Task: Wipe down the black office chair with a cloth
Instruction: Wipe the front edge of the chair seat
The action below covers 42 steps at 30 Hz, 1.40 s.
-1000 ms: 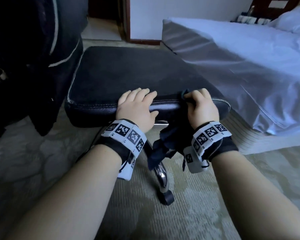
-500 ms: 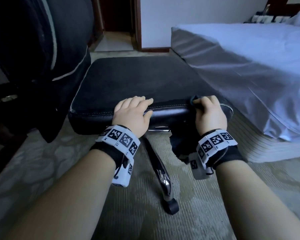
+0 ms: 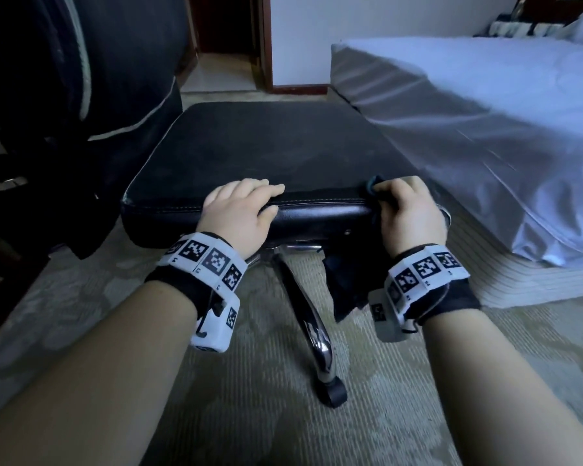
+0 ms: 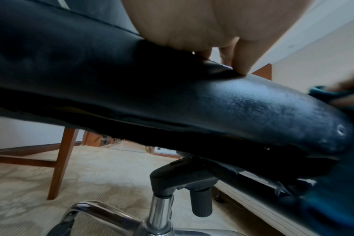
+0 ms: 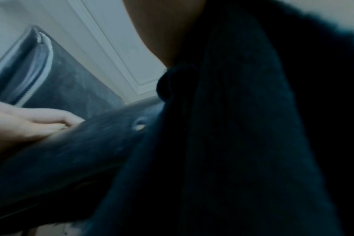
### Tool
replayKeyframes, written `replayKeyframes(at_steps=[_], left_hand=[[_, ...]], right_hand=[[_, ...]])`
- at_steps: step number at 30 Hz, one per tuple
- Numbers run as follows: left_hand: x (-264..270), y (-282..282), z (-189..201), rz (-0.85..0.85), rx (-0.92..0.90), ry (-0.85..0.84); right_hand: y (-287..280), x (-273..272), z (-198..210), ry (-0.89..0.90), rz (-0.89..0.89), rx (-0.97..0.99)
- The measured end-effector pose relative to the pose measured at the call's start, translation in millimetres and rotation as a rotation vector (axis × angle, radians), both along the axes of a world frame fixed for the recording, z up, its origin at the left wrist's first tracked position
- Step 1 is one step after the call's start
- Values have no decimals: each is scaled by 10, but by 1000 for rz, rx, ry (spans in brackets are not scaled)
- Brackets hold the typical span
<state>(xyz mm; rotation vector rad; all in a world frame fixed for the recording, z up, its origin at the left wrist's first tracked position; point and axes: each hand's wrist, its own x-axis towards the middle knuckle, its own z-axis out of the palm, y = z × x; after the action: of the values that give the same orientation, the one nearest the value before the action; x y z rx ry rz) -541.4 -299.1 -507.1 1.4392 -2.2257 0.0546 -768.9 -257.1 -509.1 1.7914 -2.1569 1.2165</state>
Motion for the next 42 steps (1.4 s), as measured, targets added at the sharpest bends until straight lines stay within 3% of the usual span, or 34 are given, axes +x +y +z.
replayKeyframes(at_steps=[5,8,11,14,19,27,29,34,39,42], left_hand=[[-22,37,101,29,58,15],[-174,40,231,73,89,7],[-444,27,257,-40,60,-50],[-591,-10,73,-33,13,-170],[-612,-17,-14,-11,-23,-128],[-588,-37,-4,-11,-33,-112],[-577,-26,-10,-12,-53,-93],[-489,-6,-5,-5,-37,-60],[-390,9,36,-12,-8,-70],[-414,52,58,-11,-3,-65]], right_hand=[[95,-137,186,8,-51,102],[83,122,189,31,42,74],[48,284,64,-4,110,16],[31,222,-70,-40,64,-56],[18,103,-109,-149,8,-106],[241,-627,-227,-307,-284,-61],[277,-607,-192,-262,-253,-71],[191,-104,-87,42,51,-167],[247,-320,-229,-133,-123,-164],[289,-414,-273,-281,-107,-237]])
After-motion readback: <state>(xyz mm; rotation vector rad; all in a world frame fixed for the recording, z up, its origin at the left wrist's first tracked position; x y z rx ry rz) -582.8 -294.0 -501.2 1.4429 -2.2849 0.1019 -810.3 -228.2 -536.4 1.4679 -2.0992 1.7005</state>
